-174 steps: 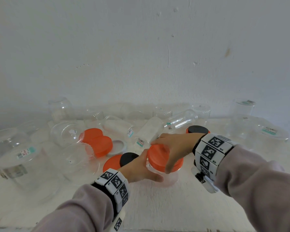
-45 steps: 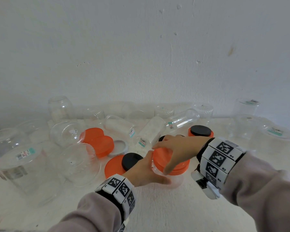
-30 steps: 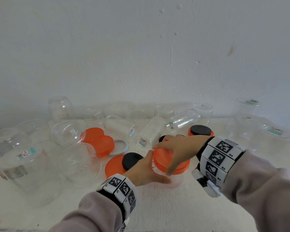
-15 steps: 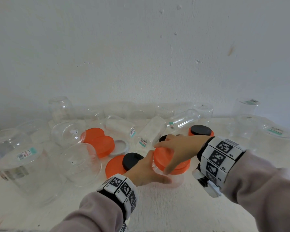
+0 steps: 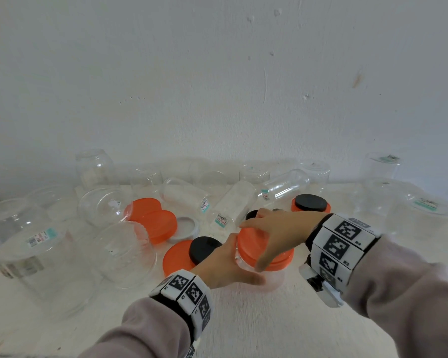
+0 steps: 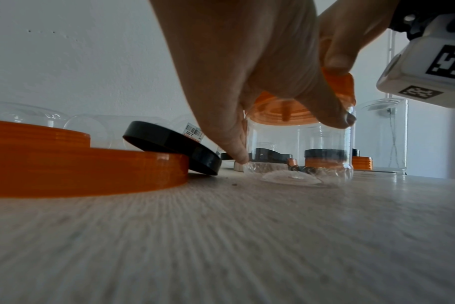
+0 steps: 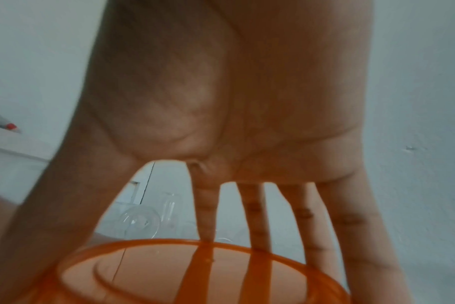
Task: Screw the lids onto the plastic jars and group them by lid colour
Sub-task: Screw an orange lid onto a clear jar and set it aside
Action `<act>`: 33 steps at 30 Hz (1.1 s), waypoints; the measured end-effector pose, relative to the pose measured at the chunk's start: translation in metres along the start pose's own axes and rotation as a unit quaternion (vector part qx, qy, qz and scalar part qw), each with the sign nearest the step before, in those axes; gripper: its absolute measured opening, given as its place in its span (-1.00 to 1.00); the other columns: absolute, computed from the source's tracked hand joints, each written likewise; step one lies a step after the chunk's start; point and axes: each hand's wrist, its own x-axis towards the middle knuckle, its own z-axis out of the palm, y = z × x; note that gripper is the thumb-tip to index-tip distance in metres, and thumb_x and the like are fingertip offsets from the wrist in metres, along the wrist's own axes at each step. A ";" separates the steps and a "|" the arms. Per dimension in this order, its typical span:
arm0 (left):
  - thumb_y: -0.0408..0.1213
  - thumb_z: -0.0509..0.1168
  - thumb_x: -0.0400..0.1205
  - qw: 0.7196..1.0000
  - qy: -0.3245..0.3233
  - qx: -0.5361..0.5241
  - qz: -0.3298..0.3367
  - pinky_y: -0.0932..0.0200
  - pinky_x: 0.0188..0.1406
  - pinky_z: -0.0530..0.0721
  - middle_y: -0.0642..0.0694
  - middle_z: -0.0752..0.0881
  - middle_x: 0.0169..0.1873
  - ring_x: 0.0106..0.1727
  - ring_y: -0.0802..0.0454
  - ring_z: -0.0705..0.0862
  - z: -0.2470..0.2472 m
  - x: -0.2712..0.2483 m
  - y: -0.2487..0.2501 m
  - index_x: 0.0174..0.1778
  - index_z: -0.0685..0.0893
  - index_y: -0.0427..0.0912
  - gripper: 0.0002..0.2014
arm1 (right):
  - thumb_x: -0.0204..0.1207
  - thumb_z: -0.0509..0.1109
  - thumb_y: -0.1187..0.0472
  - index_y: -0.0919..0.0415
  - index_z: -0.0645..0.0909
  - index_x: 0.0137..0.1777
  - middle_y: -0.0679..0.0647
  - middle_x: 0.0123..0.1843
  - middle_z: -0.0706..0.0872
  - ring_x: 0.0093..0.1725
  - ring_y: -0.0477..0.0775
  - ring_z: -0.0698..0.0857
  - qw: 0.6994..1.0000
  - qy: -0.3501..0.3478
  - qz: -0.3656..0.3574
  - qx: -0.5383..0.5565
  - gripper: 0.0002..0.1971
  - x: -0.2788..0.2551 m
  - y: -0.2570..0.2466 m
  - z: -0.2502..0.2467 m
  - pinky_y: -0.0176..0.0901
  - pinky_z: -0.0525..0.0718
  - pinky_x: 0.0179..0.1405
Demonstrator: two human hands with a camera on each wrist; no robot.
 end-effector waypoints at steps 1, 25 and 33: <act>0.06 0.63 0.29 1.000 0.000 -0.004 0.000 0.45 -0.03 0.41 0.21 0.50 0.25 0.21 0.22 0.51 0.000 0.000 0.000 0.59 0.09 0.06 0.07 | 0.24 0.44 -0.46 -0.33 0.01 0.63 -0.08 0.55 0.23 0.49 0.14 0.33 1.000 0.010 0.006 0.001 0.00 0.001 0.000 0.002 -0.01 0.44 0.17; -0.01 0.63 0.32 1.000 -0.001 -0.007 0.003 0.35 0.12 0.43 0.18 0.49 0.29 0.26 0.20 0.50 0.000 -0.002 0.003 0.60 0.08 0.04 0.05 | 0.19 0.54 -0.36 -0.39 -0.02 0.61 -0.14 0.58 0.17 0.56 0.12 0.20 0.999 -0.012 0.003 0.051 0.05 0.002 0.005 0.002 0.11 0.42 0.35; 0.02 0.64 0.30 1.000 -0.002 -0.019 0.002 0.35 0.09 0.46 0.13 0.56 0.32 0.28 0.16 0.54 0.000 -0.002 0.002 0.58 0.14 0.07 0.03 | 0.10 0.27 -0.66 -0.13 0.17 0.61 0.01 0.47 0.37 0.36 0.15 0.48 0.997 0.063 0.039 0.023 0.10 0.007 0.002 0.013 -0.03 0.53 0.11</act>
